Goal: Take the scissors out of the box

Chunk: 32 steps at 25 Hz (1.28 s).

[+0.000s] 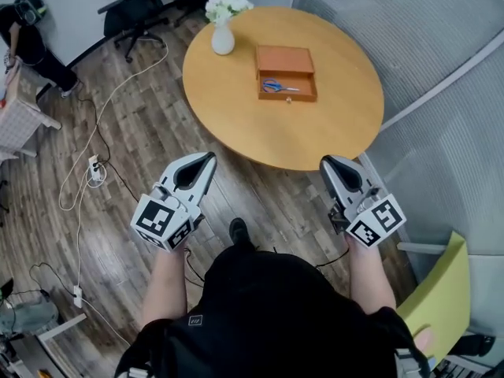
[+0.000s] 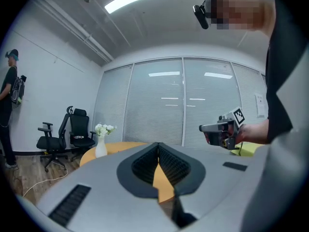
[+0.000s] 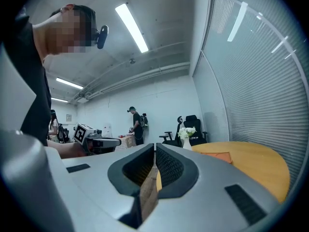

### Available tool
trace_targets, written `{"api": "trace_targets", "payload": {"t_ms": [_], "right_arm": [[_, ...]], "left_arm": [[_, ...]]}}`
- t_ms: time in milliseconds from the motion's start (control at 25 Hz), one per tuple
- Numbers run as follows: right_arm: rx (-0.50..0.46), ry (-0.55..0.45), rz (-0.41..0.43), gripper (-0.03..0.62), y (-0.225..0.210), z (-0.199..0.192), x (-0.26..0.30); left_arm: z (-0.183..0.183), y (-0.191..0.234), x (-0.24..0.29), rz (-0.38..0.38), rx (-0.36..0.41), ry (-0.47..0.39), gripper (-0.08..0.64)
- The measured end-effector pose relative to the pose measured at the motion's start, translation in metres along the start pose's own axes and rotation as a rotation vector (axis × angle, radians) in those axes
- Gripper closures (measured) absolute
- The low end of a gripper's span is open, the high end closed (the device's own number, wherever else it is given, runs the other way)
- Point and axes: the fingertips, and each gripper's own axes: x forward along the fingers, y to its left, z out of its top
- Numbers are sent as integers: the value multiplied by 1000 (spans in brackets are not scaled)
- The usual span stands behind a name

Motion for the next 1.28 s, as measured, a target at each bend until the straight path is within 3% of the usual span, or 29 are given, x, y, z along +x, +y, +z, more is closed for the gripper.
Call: {"api": "trace_targets", "payload": {"t_ms": [280,640,1280], "right_arm": [[-2,7,1,554,-9,10,55],[16,11,1,554,-44,9,73],[38,35,61,554,-225,11,127]], "left_arm": [[3,56,-1,22,-18,4,546],[-5,70,31,16,-52,31,546],[4,111,193,84,-62,90,546]]}}
